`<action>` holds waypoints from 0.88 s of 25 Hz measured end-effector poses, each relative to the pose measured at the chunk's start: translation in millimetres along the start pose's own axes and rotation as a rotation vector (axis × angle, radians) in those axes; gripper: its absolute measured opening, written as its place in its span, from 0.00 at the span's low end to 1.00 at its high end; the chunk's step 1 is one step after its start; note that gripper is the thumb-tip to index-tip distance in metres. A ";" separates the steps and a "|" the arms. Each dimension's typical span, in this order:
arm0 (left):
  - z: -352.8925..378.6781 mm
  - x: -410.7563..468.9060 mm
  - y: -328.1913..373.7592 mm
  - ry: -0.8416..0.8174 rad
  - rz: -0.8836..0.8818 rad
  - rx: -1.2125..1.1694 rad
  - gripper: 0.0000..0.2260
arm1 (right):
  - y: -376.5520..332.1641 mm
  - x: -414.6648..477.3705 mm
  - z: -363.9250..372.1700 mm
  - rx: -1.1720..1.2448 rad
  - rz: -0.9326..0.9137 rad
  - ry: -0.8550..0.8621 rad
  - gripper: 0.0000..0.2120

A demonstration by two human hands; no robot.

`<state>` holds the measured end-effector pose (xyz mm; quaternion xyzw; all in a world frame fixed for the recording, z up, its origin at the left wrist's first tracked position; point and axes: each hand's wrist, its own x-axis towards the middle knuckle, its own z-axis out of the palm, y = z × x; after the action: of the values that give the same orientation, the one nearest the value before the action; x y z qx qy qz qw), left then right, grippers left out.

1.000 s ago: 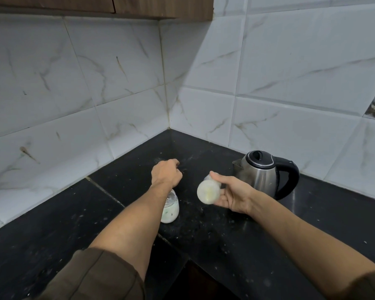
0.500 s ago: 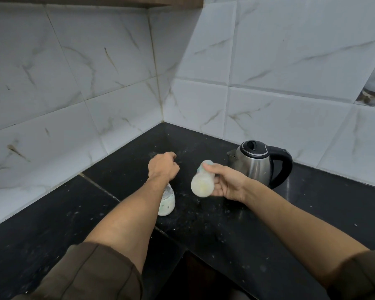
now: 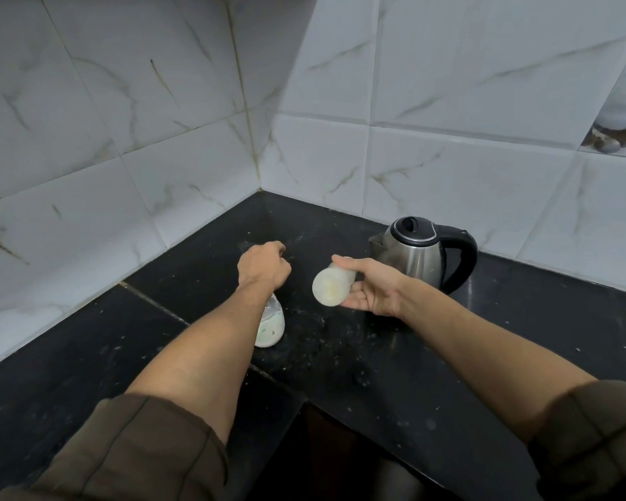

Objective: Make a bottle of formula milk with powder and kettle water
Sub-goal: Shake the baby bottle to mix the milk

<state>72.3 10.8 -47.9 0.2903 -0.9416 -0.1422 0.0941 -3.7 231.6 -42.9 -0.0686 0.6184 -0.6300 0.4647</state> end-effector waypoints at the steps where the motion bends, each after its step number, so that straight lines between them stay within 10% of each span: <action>1: 1.3 0.0 0.9 -0.004 0.001 0.000 0.20 | 2.4 1.3 -0.2 -0.050 0.009 -0.059 0.25; 22: 0.3 -3.7 5.7 0.002 0.010 -0.013 0.21 | 1.4 -6.3 1.3 -0.009 -0.023 0.042 0.26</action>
<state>72.3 17.4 -46.7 0.2849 -0.9421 -0.1477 0.0975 1.4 235.2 -40.7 -0.0647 0.6300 -0.6339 0.4439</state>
